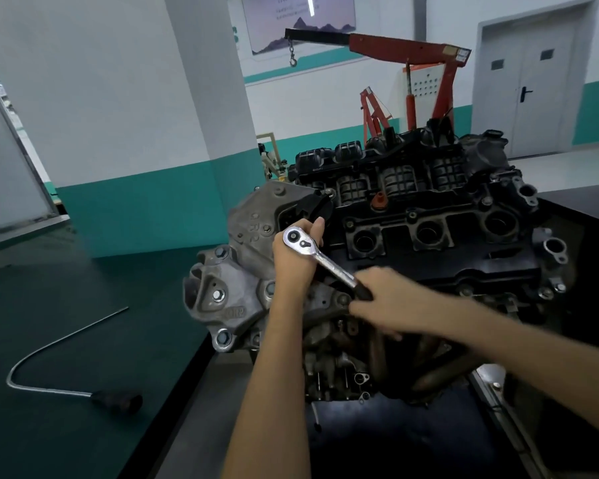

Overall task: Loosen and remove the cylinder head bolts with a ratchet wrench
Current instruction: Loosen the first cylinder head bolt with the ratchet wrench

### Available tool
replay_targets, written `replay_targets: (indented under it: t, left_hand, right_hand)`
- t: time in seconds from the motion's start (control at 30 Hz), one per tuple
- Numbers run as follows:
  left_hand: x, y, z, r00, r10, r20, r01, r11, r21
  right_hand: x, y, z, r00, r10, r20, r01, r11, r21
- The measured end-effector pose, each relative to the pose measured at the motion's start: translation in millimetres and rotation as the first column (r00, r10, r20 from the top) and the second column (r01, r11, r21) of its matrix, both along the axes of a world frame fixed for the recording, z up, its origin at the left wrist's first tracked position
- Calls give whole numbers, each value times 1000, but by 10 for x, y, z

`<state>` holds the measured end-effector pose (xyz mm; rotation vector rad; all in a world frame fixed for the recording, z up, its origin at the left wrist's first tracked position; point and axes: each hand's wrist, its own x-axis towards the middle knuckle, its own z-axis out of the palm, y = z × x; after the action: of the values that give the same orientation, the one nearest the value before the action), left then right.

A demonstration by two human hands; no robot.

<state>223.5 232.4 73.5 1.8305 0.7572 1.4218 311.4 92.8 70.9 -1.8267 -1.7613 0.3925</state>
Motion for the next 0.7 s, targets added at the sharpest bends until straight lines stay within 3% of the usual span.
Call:
replay_targets:
  t: [0.03,0.1,0.17,0.23,0.33,0.43,0.57,0.63,0.7]
  left_hand:
    - [-6,-2,-3,1000,-17,-6,17,1000,-8]
    - [-14,-13,3,999,-40,-33,40,999,-9]
    - [-22,-22,14,998,-51,-32,51,999,-2]
    - [-17,-30,22,1000,-28,7,28,1000,-15]
    - [19,-25,1,998,42,50,-41,999,-2]
    - [67,-2,-8,994,97,48,-97,995,-1]
    - [64,-4,-4,986,166,-6,-165,985,46]
    - [41,-9,-5,989,144,-11,-143,988,57]
    - [26,-3,-1,993,112,-37,-110,992,57]
  right_hand:
    - [146,21,152,983,-23,181,25,1000,-8]
    - [397,83,473,856,-82,510,69,997,45]
    - [538,160,710,741,-126,659,58,991,123]
    - [554,212,746,716,-142,683,28,984,176]
    - [405,156,402,794,-219,567,105,968,227]
    - [83,74,-142,975,-171,145,148,976,157]
    - [-505,152,-553,955,-149,-258,212,948,236]
    - [-571,187,-577,951,-137,-278,209,945,251]
    - [-422,176,-509,976,-120,-179,163,955,247]
